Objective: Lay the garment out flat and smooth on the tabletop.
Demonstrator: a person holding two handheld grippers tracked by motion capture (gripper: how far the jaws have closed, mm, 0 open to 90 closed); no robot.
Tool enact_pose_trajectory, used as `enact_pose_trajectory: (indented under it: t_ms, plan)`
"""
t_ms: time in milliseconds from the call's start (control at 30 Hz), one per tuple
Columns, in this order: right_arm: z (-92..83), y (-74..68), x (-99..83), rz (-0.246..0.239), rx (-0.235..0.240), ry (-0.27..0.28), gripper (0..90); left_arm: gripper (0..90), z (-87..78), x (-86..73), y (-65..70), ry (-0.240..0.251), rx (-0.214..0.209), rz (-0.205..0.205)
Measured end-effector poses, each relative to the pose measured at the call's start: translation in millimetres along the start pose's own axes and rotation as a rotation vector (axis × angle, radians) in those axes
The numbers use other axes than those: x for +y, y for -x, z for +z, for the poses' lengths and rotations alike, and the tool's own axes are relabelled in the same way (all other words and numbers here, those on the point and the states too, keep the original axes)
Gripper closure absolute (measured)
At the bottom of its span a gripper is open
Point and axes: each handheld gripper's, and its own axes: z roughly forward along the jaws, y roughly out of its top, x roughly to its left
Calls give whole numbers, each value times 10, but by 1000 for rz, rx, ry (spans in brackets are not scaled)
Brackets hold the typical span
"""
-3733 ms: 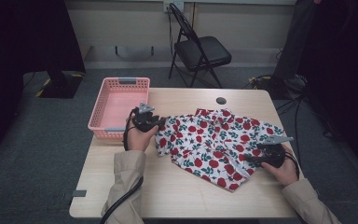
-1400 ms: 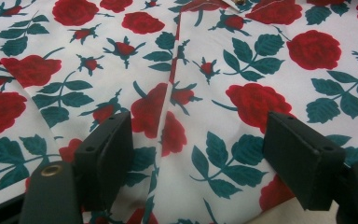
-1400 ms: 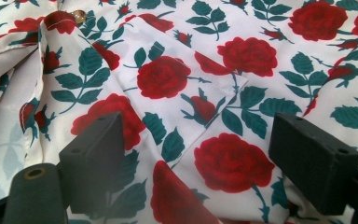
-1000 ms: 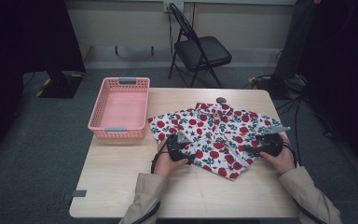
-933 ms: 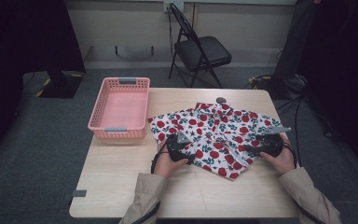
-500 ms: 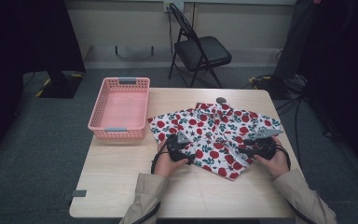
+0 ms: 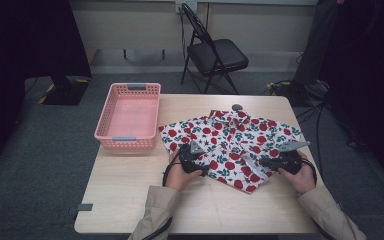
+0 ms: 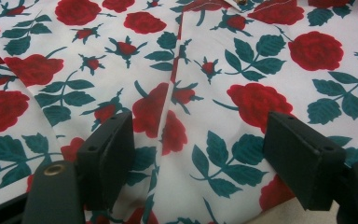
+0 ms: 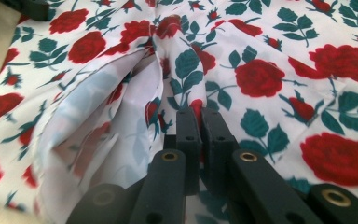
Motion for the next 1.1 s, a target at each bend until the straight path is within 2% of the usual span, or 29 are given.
enact_pose_trajectory:
  t_ms: [300,533,633,667,700,733,900,933,1100]
  plan:
    - [-236,-60,-143,9,5,5,872,249,-1,-1,2,-1,2,-2]
    - [-425,-81,-320,25,-21,-4,821,249,-1,-1,2,0,2,-2]
    - [-434,-84,-353,28,-22,-7,804,249,-1,-1,3,-1,2,-2]
    - [-439,-85,-365,40,-26,-5,727,249,-1,-1,3,-1,2,-2]
    - [-439,-85,-365,40,-26,-5,727,249,-1,-1,3,0,2,-2]
    - [-444,-90,-348,48,-31,11,682,249,-1,-1,3,0,2,-2]
    - [-407,-99,-271,48,-46,27,629,249,-1,-1,3,0,2,-3]
    - [-364,-83,-227,48,-51,35,587,249,-1,-1,3,-1,2,-3]
    - [-260,-28,-122,66,-60,50,550,249,0,0,0,0,0,-2]
